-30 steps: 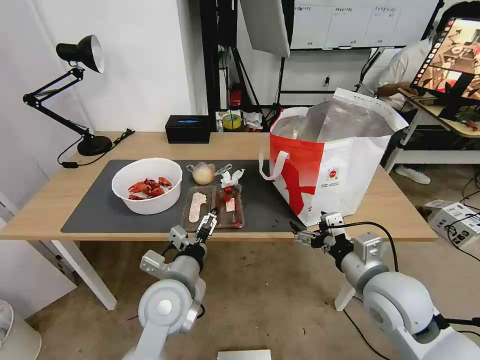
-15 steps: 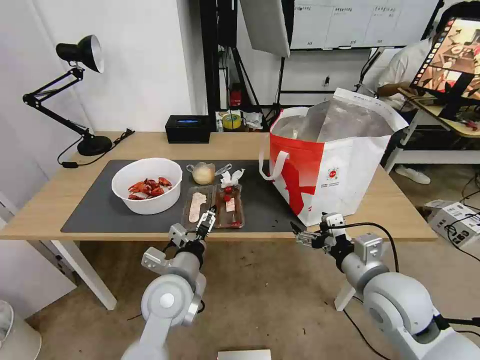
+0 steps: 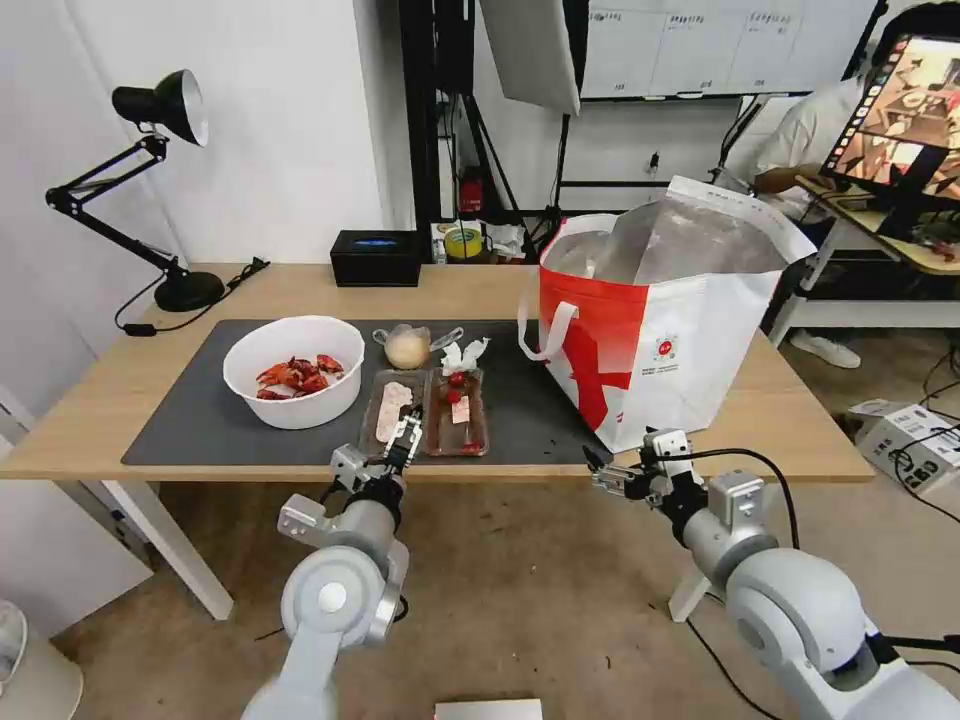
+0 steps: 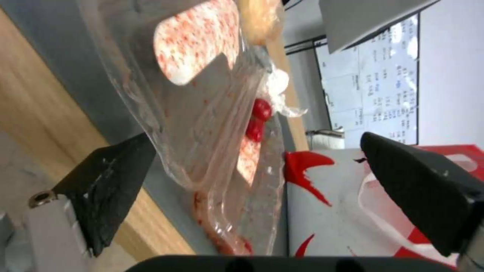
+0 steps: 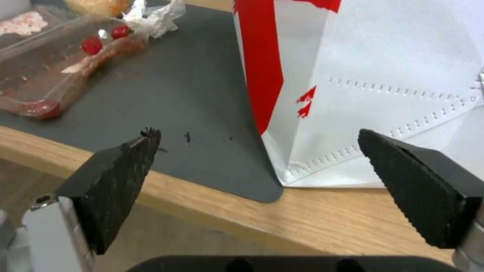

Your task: Pick up the trash from the table and place it into the takeout bag.

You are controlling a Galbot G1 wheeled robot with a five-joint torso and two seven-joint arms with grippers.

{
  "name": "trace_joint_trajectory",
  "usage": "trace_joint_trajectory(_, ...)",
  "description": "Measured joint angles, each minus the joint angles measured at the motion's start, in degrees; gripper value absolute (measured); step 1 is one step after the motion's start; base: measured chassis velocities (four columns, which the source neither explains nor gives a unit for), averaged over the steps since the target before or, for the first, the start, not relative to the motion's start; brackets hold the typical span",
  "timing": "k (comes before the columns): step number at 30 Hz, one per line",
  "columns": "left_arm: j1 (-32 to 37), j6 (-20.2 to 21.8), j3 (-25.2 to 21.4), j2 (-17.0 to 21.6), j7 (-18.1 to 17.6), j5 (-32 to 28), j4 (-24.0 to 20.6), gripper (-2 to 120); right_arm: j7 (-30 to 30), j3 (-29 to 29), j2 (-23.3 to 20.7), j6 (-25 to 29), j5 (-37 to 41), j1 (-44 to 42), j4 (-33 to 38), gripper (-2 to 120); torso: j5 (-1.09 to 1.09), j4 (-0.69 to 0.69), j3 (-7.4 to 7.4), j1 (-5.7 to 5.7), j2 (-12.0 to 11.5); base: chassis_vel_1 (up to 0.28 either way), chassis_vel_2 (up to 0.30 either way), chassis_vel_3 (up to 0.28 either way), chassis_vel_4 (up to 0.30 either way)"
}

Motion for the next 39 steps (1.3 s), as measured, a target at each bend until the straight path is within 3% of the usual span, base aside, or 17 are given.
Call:
trace_joint_trajectory(18, 0.3, -2.2, -2.2, 1.3, 5.1, -1.1, -2.8, 100, -0.1, 0.0, -0.4, 0.5, 0.0, -0.4, 0.2, 100, 0.00, 0.00, 0.00, 0.00, 0.0, 0.000, 0.000, 0.000, 0.000)
trace_joint_trajectory(27, 0.0, -2.2, -2.6, 1.8, 5.8, -1.8, -3.4, 100, -0.2, 0.5, -0.3, 0.6, -0.2, -0.9, 0.5, 100, 0.00, 0.00, 0.00, 0.00, 0.0, 0.000, 0.000, 0.000, 0.000)
trace_joint_trajectory(39, -2.5, -1.7, 1.4, 2.4, 6.6, -1.6, -1.6, 100, -0.2, 1.3, -0.4, 0.8, -0.4, -2.3, 1.5, 100, 0.00, 0.00, 0.00, 0.00, 0.0, 0.000, 0.000, 0.000, 0.000)
